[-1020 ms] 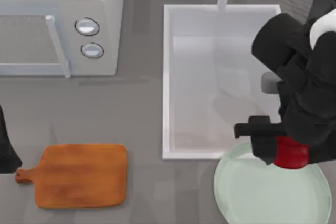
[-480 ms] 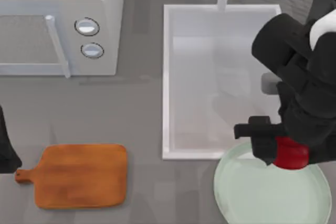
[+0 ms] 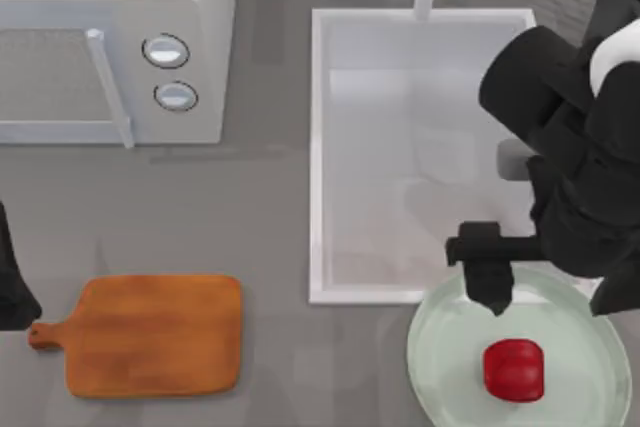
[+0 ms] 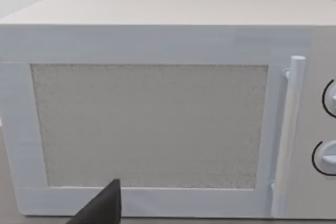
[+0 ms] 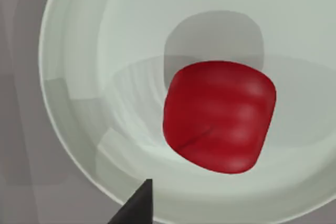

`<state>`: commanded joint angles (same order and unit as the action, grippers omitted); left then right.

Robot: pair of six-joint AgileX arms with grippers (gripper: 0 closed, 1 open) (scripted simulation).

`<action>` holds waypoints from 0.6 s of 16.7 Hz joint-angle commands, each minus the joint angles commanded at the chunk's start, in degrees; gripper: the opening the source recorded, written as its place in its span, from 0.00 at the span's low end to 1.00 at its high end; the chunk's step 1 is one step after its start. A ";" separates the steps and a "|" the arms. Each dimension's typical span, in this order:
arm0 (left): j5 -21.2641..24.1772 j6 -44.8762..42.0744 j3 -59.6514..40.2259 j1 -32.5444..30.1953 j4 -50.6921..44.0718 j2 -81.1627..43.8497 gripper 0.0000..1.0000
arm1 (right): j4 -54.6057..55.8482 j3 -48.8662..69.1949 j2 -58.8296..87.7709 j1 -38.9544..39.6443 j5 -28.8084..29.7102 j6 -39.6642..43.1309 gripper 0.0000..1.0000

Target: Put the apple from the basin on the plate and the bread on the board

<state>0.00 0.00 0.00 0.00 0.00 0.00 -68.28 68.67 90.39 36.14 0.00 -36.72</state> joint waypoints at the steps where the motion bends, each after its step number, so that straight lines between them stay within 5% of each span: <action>1: 0.00 0.00 0.00 0.00 0.00 0.00 1.00 | 0.00 0.00 0.00 0.00 0.00 0.00 1.00; 10: 0.00 0.00 0.00 0.00 0.00 0.00 1.00 | 0.50 -0.49 -0.45 -0.34 0.00 0.28 1.00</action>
<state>0.00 0.00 0.00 0.00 0.00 0.00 -67.78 68.19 89.95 35.80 0.00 -36.44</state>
